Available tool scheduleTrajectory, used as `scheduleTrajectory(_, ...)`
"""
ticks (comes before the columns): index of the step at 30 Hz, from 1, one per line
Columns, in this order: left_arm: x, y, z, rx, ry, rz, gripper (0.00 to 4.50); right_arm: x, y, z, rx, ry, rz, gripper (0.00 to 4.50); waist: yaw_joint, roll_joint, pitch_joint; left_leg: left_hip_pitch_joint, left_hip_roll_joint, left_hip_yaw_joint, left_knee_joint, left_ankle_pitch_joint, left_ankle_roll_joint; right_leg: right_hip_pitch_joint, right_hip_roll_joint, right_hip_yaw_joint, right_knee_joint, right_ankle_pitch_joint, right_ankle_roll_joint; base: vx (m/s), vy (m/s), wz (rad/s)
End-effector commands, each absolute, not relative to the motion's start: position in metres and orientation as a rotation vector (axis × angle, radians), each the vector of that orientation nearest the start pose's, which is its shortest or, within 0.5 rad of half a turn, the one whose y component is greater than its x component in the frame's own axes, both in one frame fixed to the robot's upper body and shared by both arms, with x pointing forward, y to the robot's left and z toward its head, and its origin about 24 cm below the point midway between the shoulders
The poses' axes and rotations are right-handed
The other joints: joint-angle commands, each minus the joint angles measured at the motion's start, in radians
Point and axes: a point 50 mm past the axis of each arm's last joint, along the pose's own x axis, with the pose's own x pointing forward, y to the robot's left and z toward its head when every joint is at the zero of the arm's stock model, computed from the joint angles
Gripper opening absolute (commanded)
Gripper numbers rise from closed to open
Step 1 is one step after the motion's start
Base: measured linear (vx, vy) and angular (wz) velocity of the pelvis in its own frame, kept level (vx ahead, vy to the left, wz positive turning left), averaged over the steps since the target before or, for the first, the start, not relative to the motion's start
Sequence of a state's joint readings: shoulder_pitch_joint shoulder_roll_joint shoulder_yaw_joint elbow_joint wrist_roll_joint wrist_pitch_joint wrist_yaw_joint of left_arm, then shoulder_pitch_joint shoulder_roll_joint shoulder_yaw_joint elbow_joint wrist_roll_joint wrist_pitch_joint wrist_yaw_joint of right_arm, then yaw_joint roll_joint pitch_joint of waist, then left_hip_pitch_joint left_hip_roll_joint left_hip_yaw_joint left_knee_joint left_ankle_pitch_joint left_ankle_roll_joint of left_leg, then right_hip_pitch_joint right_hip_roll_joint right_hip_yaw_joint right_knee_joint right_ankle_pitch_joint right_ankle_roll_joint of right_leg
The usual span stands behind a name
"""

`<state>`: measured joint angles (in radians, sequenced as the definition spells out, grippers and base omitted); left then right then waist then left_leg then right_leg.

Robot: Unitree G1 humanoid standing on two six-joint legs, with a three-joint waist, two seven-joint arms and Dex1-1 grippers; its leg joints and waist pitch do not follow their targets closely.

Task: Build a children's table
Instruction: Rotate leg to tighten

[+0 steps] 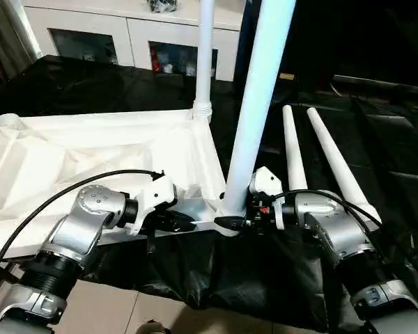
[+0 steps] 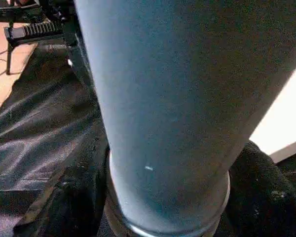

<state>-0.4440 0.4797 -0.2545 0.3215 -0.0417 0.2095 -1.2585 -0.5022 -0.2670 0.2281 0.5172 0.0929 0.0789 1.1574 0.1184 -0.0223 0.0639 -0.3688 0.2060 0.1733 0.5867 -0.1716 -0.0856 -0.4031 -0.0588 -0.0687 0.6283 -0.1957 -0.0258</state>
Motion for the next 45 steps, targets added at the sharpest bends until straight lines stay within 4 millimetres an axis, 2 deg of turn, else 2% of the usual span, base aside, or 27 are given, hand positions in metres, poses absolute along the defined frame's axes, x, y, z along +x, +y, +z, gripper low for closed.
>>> scheduleTrajectory(1,0.305,0.141,0.076,0.411,0.326,-1.275,0.00,0.297,-0.090,0.041,-0.175,0.277,1.363,2.72,0.000,0.001,-0.070,0.012,0.031,-0.006,-0.067,-0.184,0.028,0.049,-0.084,0.054,-0.079,-0.199,-0.189,0.000,0.000,0.00)
scheduleTrajectory(4,0.318,0.139,0.072,0.434,0.339,-1.132,0.00,0.313,-0.087,0.033,-0.199,0.284,1.139,2.70,-0.004,0.002,-0.065,0.016,0.027,-0.006,-0.069,-0.212,0.004,0.045,-0.086,0.054,-0.088,-0.275,-0.174,0.000,0.000,0.00)
scheduleTrajectory(5,0.324,0.133,0.073,0.412,0.330,-1.073,0.00,0.321,-0.084,0.029,-0.190,0.295,1.009,2.70,-0.007,0.001,-0.066,0.017,0.026,-0.007,-0.070,-0.217,-0.003,0.045,-0.087,0.054,-0.089,-0.291,-0.172,0.000,0.000,0.00)
scheduleTrajectory(7,0.328,0.129,0.073,0.401,0.327,-1.034,0.00,0.325,-0.081,0.026,-0.168,0.312,0.933,2.70,-0.010,0.000,-0.066,0.020,0.026,-0.009,-0.071,-0.231,-0.014,0.045,-0.088,0.053,-0.093,-0.332,-0.159,0.000,0.000,0.00)
scheduleTrajectory(9,0.337,0.114,0.071,0.381,0.326,-0.931,0.00,0.332,-0.069,0.021,-0.125,0.351,0.775,2.69,-0.014,0.003,-0.066,0.020,0.027,-0.010,-0.073,-0.231,-0.023,0.043,-0.085,0.054,-0.091,-0.317,-0.160,0.000,0.000,0.00)
scheduleTrajectory(11,0.338,0.111,0.071,0.376,0.325,-0.908,0.00,0.333,-0.066,0.021,-0.121,0.352,0.757,2.69,-0.012,0.004,-0.069,0.020,0.026,-0.009,-0.070,-0.225,-0.022,0.046,-0.087,0.055,-0.091,-0.305,-0.157,0.000,0.000,0.00)
scheduleTrajectory(13,0.343,0.098,0.072,0.357,0.309,-0.859,0.00,0.337,-0.054,0.021,-0.108,0.357,0.675,2.69,-0.013,0.005,-0.069,0.016,0.027,-0.008,-0.069,-0.208,-0.017,0.044,-0.087,0.057,-0.087,-0.265,-0.162,0.000,0.000,0.00)
scheduleTrajectory(15,0.344,0.083,0.073,0.347,0.292,-0.868,0.00,0.340,-0.039,0.025,-0.083,0.337,0.636,2.69,-0.010,0.005,-0.073,0.017,0.025,-0.007,-0.067,-0.195,-0.016,0.045,-0.087,0.056,-0.086,-0.239,-0.161,0.000,0.000,0.00)
scheduleTrajectory(16,0.344,0.081,0.073,0.347,0.290,-0.872,0.00,0.340,-0.038,0.026,-0.078,0.333,0.637,2.69,-0.010,0.006,-0.072,0.015,0.026,-0.008,-0.068,-0.195,-0.016,0.046,-0.088,0.055,-0.085,-0.233,-0.161,0.000,0.000,0.00)
scheduleTrajectory(17,0.343,0.076,0.074,0.349,0.280,-0.892,0.00,0.341,-0.034,0.027,-0.074,0.323,0.639,3.25,-0.009,0.005,-0.075,0.013,0.026,-0.008,-0.067,-0.182,-0.010,0.049,-0.086,0.054,-0.080,-0.193,-0.163,0.000,0.000,0.00)
scheduleTrajectory(20,0.342,0.075,0.075,0.347,0.275,-0.915,0.00,0.342,-0.034,0.029,-0.050,0.320,0.648,3.46,-0.010,0.006,-0.075,0.011,0.025,-0.007,-0.067,-0.173,0.000,0.052,-0.084,0.054,-0.076,-0.147,-0.173,0.000,0.000,0.00)
scheduleTrajectory(23,0.337,0.081,0.075,0.360,0.262,-0.974,0.00,0.343,-0.040,0.032,-0.064,0.289,0.684,3.78,-0.009,0.006,-0.074,0.012,0.025,-0.007,-0.067,-0.188,0.005,0.052,-0.087,0.054,-0.078,-0.163,-0.175,0.000,0.000,0.00)
scheduleTrajectory(33,0.319,0.107,0.073,0.390,0.273,-1.178,0.00,0.340,-0.071,0.039,-0.150,0.210,0.906,3.78,-0.017,0.006,-0.073,0.009,0.029,-0.006,-0.066,-0.186,0.026,0.054,-0.086,0.055,-0.076,-0.148,-0.197,0.000,0.000,0.00)
scheduleTrajectory(34,0.316,0.113,0.074,0.391,0.274,-1.214,0.00,0.335,-0.078,0.042,-0.161,0.200,0.987,3.78,-0.016,0.007,-0.073,0.009,0.030,-0.007,-0.066,-0.181,0.033,0.055,-0.086,0.054,-0.073,-0.131,-0.203,0.000,0.000,0.00)
scheduleTrajectory(38,0.312,0.120,0.075,0.384,0.288,-1.259,0.00,0.328,-0.086,0.044,-0.167,0.201,1.092,3.78,-0.014,0.006,-0.071,0.012,0.030,-0.006,-0.067,-0.193,0.034,0.053,-0.085,0.054,-0.075,-0.155,-0.207,0.000,0.000,0.00)
scheduleTrajectory(39,0.310,0.123,0.076,0.381,0.295,-1.283,0.00,0.323,-0.089,0.045,-0.172,0.201,1.153,3.78,-0.009,0.005,-0.071,0.011,0.030,-0.006,-0.066,-0.193,0.037,0.057,-0.085,0.054,-0.076,-0.157,-0.202,0.000,0.000,0.00)
scheduleTrajectory(45,0.303,0.133,0.079,0.367,0.306,-1.342,0.00,0.309,-0.097,0.049,-0.190,0.221,1.318,3.78,-0.003,0.003,-0.068,0.012,0.031,-0.005,-0.068,-0.200,0.040,0.051,-0.084,0.054,-0.080,-0.201,-0.195,0.000,0.000,0.00)
